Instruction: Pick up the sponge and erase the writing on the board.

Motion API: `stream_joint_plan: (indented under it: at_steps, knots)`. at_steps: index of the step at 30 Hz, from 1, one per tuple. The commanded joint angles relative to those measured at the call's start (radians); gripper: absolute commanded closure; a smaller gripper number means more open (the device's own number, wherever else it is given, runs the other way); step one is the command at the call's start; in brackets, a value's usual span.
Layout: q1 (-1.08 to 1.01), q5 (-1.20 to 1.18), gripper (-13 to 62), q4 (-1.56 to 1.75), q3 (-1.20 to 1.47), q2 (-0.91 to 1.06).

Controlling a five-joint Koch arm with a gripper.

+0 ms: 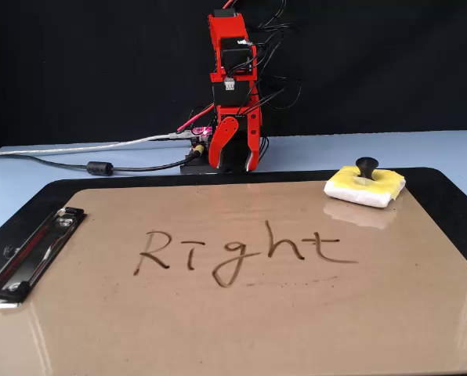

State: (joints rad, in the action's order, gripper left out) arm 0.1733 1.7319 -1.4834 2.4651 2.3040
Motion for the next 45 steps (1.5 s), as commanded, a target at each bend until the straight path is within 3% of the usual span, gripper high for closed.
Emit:
stream_joint_plan:
  at_steps: [1, 12, 17, 19, 24, 30, 34, 45]
  knots:
    - [0.006, 0.061, 14.9, -0.069, 0.008, 0.046]
    - [0.017, 0.041, 15.4, -0.067, 0.002, 0.046]
    - [0.163, -0.064, 15.5, -0.031, -0.321, 0.044]
    - [0.268, -0.061, 15.6, 0.052, -0.402, 0.041]
    - [0.657, -0.054, 15.7, 0.635, -0.351, 0.038]
    - [0.804, -0.095, 15.6, 1.293, -0.055, -0.04]
    - [0.805, -0.195, 15.6, 1.468, 0.044, -0.112]
    - [0.919, -0.193, 15.4, 1.658, 0.051, -0.383]
